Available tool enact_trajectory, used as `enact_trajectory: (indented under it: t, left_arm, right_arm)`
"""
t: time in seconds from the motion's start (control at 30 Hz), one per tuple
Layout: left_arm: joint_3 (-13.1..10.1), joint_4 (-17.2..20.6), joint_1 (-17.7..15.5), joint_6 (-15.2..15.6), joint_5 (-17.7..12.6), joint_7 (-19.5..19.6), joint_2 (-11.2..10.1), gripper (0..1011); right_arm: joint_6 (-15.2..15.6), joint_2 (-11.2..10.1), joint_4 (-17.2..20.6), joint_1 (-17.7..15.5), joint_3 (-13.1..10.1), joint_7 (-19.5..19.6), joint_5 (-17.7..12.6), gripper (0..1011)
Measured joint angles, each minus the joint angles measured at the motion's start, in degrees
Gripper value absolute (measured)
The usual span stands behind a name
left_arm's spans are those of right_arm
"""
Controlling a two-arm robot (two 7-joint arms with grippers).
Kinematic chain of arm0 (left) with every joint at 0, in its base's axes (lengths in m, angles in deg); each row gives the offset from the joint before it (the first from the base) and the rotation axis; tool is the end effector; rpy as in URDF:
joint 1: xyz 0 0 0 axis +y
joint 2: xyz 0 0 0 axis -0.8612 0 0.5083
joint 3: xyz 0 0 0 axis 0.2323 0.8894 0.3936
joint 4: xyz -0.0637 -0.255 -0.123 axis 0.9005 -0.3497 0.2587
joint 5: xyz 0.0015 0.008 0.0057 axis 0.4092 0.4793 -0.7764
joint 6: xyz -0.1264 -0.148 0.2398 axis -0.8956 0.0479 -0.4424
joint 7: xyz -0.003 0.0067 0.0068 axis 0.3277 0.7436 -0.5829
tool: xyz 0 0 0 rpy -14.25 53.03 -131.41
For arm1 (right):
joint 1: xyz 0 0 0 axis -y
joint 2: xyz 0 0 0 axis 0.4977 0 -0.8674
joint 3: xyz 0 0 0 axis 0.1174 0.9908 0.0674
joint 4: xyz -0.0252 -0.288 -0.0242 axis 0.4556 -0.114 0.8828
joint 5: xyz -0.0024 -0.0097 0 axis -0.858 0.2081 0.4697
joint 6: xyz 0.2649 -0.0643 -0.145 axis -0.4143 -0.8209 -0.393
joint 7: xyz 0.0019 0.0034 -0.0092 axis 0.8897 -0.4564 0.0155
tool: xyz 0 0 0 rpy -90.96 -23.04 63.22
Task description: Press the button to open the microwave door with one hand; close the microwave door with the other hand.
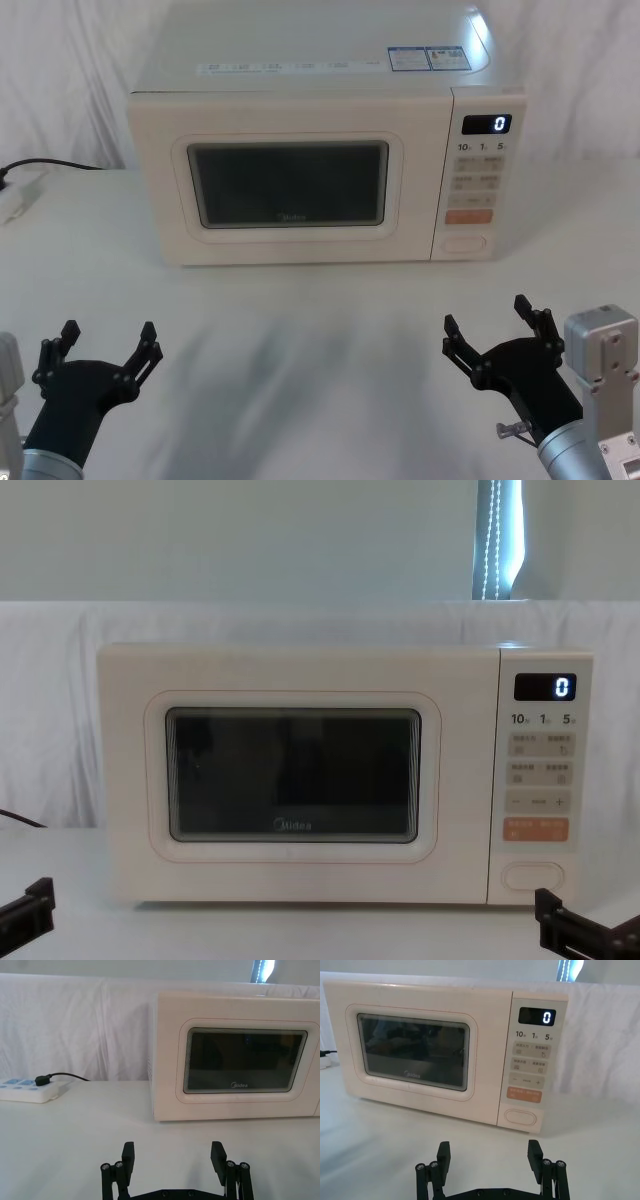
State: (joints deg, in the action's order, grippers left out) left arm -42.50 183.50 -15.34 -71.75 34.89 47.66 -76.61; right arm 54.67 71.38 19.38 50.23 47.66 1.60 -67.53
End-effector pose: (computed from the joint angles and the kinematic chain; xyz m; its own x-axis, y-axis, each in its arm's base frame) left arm 0.2530 0.0375 -0.2852 0.1245 0.9917 -0.0325 -0.9921 0.1240 -0.0177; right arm 0.2658 0.0384 -0.2975 0.2628 -0.9625 0.0676 0.9627 0.2663 0.0481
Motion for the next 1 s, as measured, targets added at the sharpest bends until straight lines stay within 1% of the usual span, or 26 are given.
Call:
enact_trajectory:
  t: [1.0]
  left_arm:
    - [0.0, 0.0, 0.0, 0.0, 0.0, 0.0, 0.0, 1001]
  right_arm:
    - [0.0, 0.0, 0.0, 0.0, 0.0, 0.0, 0.0, 1002]
